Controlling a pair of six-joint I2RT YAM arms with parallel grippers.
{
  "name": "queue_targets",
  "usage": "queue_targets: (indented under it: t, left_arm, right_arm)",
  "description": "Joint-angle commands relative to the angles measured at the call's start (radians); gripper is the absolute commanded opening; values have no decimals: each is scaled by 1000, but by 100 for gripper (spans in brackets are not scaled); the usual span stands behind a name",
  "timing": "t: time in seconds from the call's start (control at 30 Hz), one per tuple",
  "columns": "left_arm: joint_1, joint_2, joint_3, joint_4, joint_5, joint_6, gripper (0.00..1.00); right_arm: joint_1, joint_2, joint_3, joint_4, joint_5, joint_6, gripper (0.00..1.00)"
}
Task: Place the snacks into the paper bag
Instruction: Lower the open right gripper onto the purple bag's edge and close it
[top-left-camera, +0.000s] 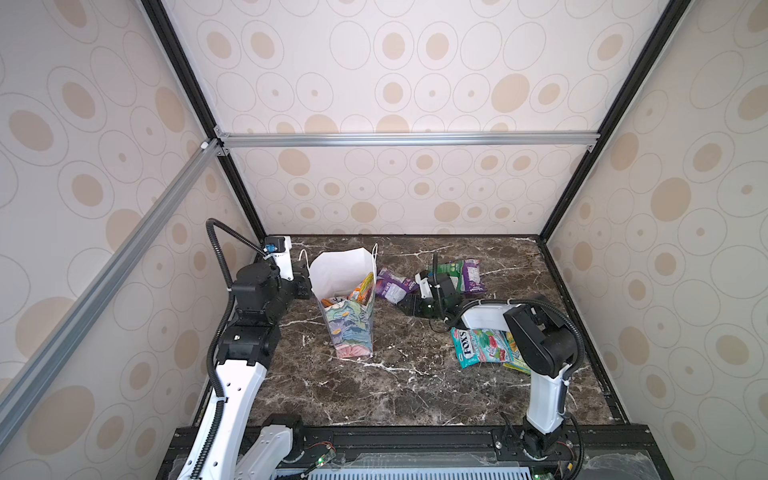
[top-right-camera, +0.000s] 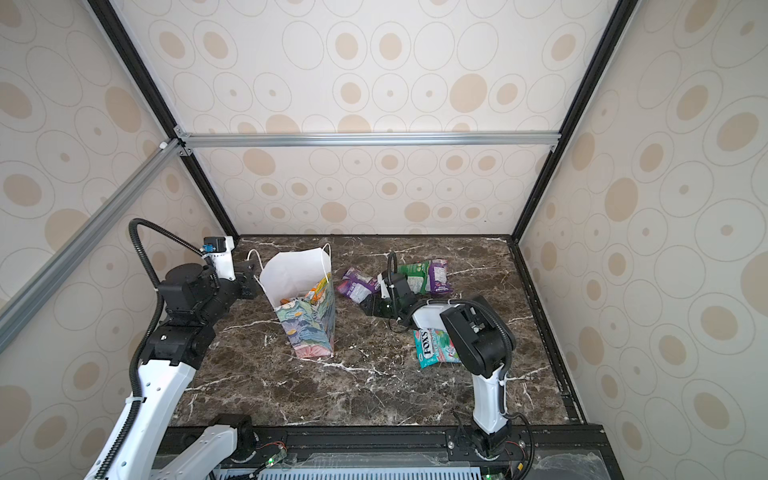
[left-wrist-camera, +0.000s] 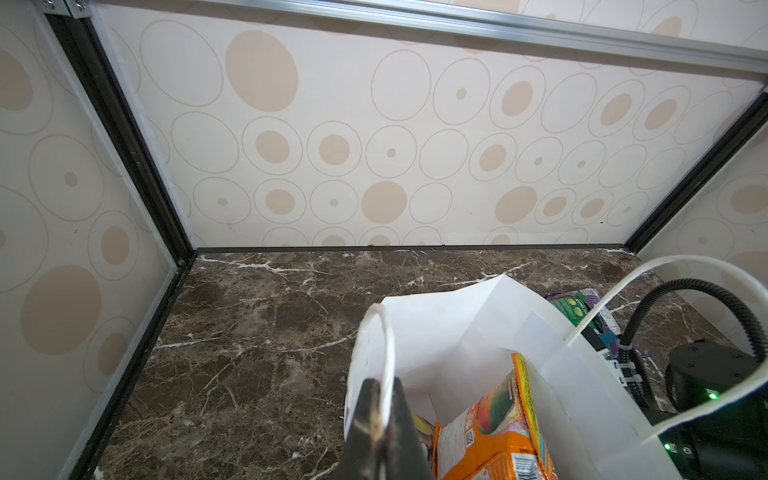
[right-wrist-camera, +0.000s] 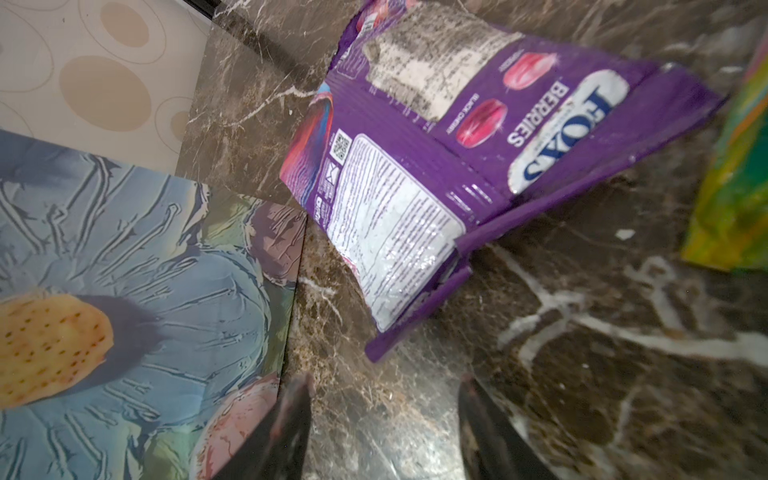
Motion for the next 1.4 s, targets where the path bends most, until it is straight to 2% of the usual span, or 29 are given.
queue_targets:
  t: [0.0,0.17,0.93,1.1,1.37]
  left_arm:
    - [3,-9,5,8,6,7,5]
    - [5,3,9,5,9,7,5]
    - [5,4,8,6,9,9,5]
    - [4,2,7,7,8,9,5]
    - [5,-1,8,6,12,7,5]
  right_arm:
    - [-7,23,20,17,10,26,58]
    - [-7,23,7,37,78,53,59]
    - [-6,150,82,85,85,128,61]
    - [-6,158,82,89,88,134,59]
    - [-6,147,60,99,107,133,49]
